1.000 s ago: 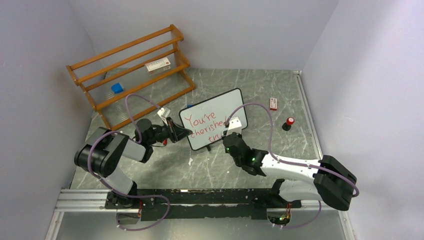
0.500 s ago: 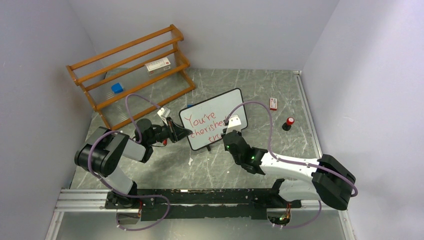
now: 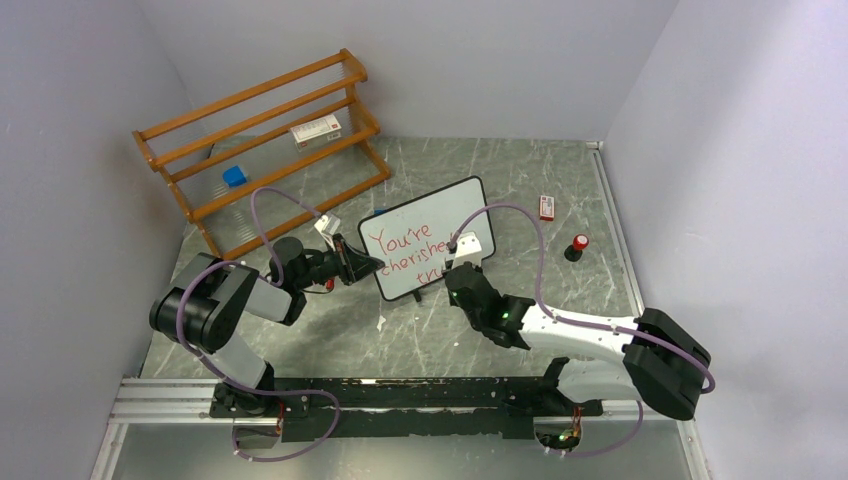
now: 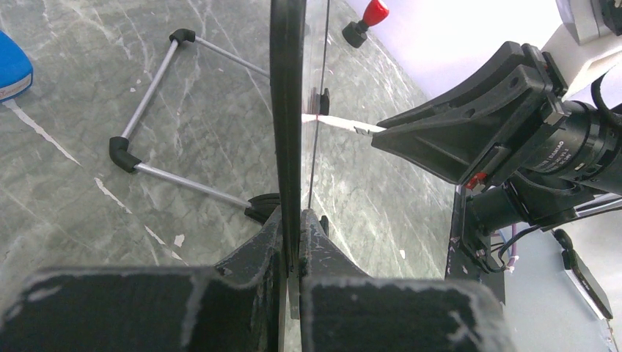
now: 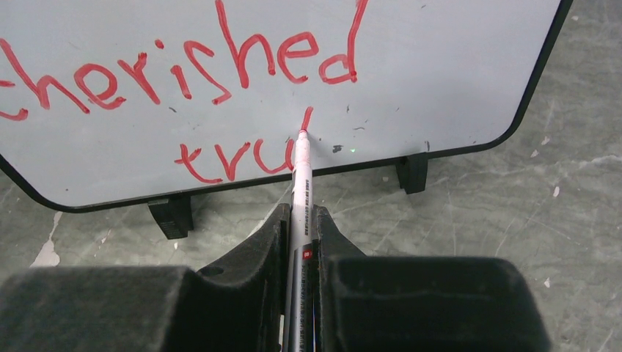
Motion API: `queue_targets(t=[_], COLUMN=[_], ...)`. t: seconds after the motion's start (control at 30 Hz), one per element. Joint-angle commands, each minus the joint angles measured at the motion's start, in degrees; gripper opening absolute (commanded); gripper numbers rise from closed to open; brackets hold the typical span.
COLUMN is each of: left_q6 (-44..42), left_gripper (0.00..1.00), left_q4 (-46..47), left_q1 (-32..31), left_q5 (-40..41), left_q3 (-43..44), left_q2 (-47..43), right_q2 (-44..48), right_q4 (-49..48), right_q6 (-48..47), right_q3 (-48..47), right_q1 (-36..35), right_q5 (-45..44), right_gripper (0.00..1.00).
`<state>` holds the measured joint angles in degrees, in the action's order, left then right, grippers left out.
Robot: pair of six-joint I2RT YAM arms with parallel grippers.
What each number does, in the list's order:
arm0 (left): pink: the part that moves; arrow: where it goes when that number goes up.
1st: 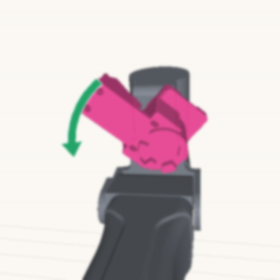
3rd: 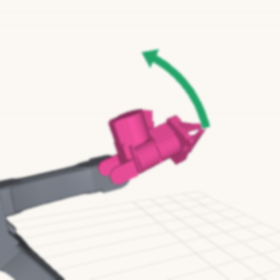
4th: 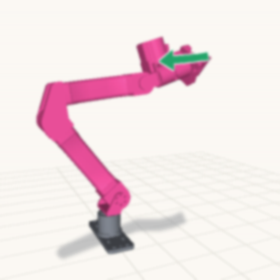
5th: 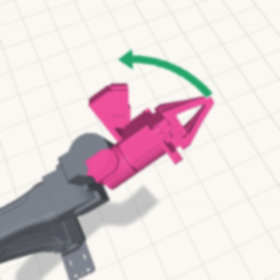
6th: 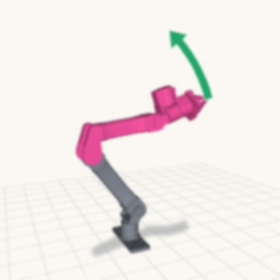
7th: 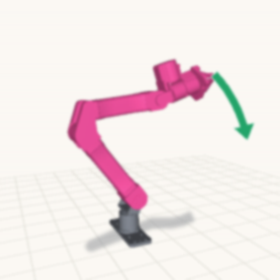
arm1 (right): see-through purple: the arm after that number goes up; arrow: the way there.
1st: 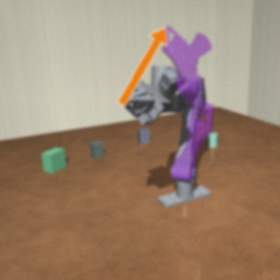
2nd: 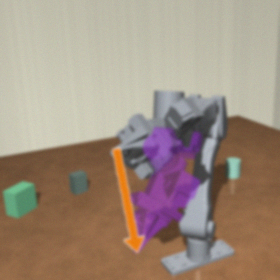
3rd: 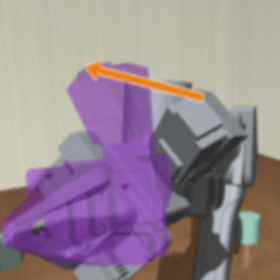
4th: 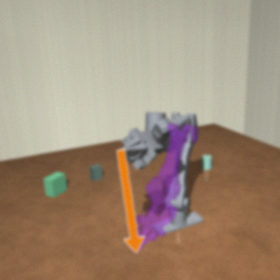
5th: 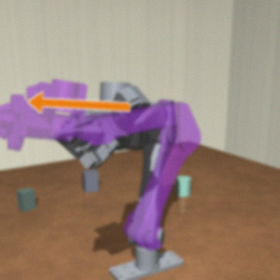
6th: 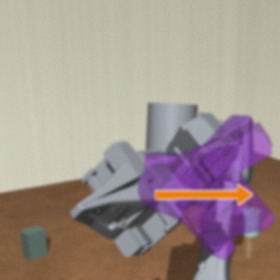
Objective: Write a sentence on the whiteboard
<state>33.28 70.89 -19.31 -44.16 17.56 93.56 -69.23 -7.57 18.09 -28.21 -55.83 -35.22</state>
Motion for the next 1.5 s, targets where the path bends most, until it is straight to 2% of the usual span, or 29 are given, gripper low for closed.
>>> queue_targets(t=[0.0, 0.77, 1.27, 1.47], left_q6=[-0.5, -1.0, -3.3, -3.2], left_gripper=[0.05, 0.05, 0.05, 0.05], left_q4=[-2.4, -4.6, -9.9, -9.8], left_q1=[0.7, 1.0, 1.4, 1.5], left_q5=[-0.3, -0.5, 0.1, -0.3], left_q3=[0.0, -0.1, 0.1, 0.4], left_q2=[1.1, -0.1, -2.4, -2.1], right_q2=[0.5, -1.0, 3.8, 2.4], right_q4=[2.7, 5.6, 1.0, 0.2], right_q6=[2.7, 5.4, 2.7, 2.1], right_q3=[0.8, 0.6, 1.6, 0.8], right_q1=[0.4, 0.5, 0.5, 0.5], right_q5=[1.9, 1.8, -1.4, -2.0], right_gripper=[0.0, 0.0, 0.0, 0.0])
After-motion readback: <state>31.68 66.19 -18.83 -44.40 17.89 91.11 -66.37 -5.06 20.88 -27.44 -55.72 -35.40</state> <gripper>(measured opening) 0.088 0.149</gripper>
